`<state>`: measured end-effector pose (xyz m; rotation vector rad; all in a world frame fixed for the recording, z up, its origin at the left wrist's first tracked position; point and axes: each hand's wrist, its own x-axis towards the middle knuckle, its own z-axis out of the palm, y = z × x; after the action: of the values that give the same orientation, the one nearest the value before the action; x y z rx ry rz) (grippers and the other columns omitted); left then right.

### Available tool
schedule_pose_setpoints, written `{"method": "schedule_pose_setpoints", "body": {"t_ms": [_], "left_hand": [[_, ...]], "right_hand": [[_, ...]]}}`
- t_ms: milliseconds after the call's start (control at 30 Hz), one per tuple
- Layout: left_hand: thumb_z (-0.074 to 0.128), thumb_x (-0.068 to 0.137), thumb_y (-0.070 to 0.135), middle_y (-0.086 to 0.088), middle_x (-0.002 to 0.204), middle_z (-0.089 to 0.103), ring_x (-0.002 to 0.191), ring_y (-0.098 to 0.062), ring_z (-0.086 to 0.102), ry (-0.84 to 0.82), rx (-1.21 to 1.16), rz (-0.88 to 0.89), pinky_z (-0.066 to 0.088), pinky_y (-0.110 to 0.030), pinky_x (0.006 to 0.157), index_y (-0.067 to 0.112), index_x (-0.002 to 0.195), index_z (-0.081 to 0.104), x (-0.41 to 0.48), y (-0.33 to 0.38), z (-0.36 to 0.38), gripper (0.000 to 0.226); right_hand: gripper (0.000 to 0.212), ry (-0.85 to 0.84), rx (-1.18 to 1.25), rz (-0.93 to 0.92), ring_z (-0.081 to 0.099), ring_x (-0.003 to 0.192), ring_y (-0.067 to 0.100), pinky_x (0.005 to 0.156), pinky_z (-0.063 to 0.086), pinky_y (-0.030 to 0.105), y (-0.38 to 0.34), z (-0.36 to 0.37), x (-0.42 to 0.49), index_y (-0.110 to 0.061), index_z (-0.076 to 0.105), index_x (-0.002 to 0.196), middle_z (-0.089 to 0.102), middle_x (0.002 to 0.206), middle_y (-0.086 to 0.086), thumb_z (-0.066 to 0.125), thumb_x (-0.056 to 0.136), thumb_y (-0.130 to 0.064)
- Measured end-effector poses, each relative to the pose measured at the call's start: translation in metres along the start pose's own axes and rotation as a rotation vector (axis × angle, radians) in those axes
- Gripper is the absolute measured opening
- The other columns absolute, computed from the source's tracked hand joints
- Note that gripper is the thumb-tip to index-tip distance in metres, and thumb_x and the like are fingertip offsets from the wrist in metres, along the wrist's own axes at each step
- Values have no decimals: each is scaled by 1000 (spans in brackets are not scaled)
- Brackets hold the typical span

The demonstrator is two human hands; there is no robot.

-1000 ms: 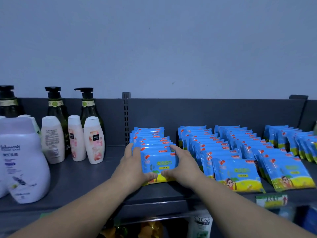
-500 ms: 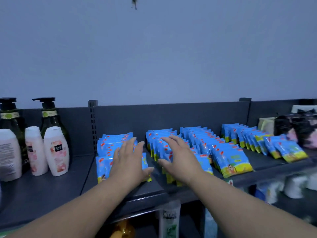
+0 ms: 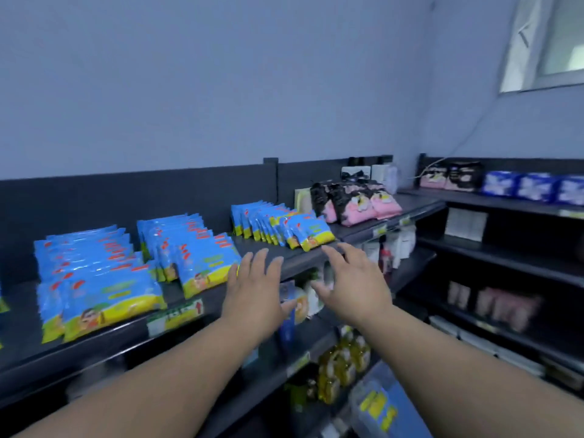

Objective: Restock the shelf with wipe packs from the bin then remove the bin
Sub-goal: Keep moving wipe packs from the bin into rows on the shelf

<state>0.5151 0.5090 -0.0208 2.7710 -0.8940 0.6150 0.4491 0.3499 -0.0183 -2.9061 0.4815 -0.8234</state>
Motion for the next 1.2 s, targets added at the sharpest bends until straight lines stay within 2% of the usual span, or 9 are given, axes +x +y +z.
{"method": "schedule_pose_setpoints", "body": {"t_ms": [233,500,700,767,867,967,1033,1100,1200], "left_hand": [[50,88,59,-1,158,7,146,-25,5,-55,-112,103,5,-43,118,26,149,15,36,152,58,78],[42,90,62,-3,158,11,146,-24,7,-165,-182,184,10,-42,119,25,149,16,62,238,137,75],[43,91,61,-1,158,13,146,-22,9,-231,-222,217,10,-42,118,24,149,19,98,251,219,73],[49,89,58,-5,155,22,144,-25,18,-239,-233,223,15,-45,116,21,147,28,117,247,252,72],[71,73,52,-12,132,53,122,-34,50,-285,-270,222,39,-50,100,14,126,57,143,240,308,67],[63,65,54,-12,101,63,90,-35,63,-305,-299,237,52,-46,75,13,105,55,161,233,355,57],[65,63,54,-15,106,65,90,-36,66,-337,-288,258,55,-46,72,12,113,48,166,229,387,68],[78,61,51,-17,116,63,97,-38,65,-419,-250,262,54,-50,79,10,121,51,166,228,421,78],[79,65,52,-17,124,59,109,-38,60,-577,-201,220,48,-51,88,9,123,60,158,231,459,74]], "right_hand": [[70,-105,-137,209,15,144,23,117,17,48,161,-18,-39,-32,18,150,19,157,1,42,91,-62],[71,-218,-137,378,11,147,22,119,13,47,264,14,-65,-31,15,152,14,159,1,41,92,-62],[70,-340,-132,468,12,146,23,119,10,47,313,80,-50,-33,14,152,13,159,1,38,93,-61],[69,-386,-127,487,12,146,23,118,11,46,325,106,-37,-32,15,151,13,159,0,38,93,-60],[69,-472,-123,523,14,145,25,116,14,45,339,149,-21,-31,15,151,16,158,3,39,93,-60],[70,-553,-127,551,14,145,24,117,15,45,352,191,-11,-31,15,151,15,158,2,40,92,-59],[69,-606,-127,558,13,145,23,117,14,45,362,218,-6,-32,15,150,15,158,1,41,92,-59],[69,-650,-125,556,13,145,23,118,15,45,373,244,-4,-33,15,151,14,159,1,40,92,-60],[69,-703,-112,552,16,145,23,117,16,42,388,287,-10,-32,17,151,17,158,1,39,92,-61]]}}
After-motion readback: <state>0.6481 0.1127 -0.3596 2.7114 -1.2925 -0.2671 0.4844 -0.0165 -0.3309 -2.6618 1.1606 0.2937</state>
